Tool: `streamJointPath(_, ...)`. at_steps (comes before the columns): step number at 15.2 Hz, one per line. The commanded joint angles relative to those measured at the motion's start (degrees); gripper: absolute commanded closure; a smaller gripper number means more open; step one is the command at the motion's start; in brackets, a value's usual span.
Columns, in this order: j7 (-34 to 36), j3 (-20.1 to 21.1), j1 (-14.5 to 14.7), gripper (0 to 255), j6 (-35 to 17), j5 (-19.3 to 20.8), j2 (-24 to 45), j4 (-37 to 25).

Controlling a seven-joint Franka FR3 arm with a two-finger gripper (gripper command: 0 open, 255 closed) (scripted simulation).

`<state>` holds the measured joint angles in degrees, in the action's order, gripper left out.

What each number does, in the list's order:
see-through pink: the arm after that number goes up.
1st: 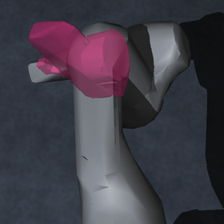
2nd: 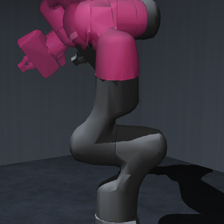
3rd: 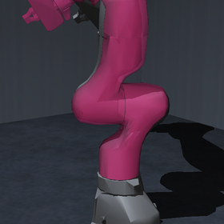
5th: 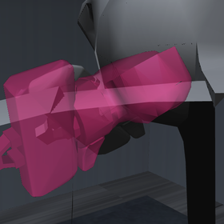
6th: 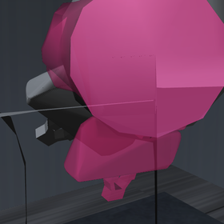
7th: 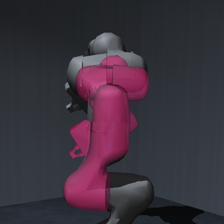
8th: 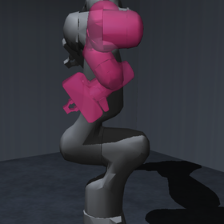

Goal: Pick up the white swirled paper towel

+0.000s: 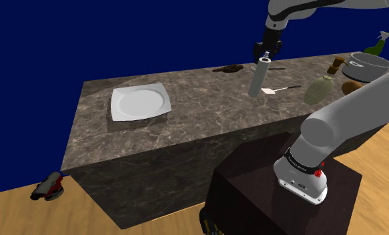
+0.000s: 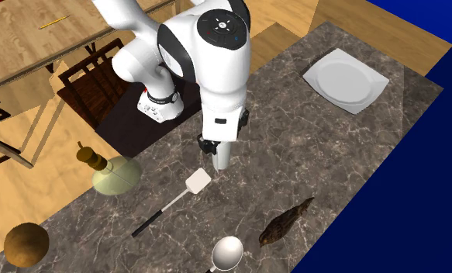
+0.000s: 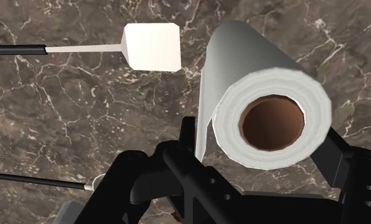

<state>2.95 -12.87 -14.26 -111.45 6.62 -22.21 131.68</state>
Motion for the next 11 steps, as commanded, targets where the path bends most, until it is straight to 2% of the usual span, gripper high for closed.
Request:
streamJointPath(1,0.0,0.0,0.0,255,0.0,0.0,0.0,0.1)
streamJointPath(5,0.0,0.0,0.0,255,0.0,0.0,0.1,0.0)
streamJointPath(11,-0.1,0.3,0.1,255,4.7,-0.2,-0.5,-4.1)
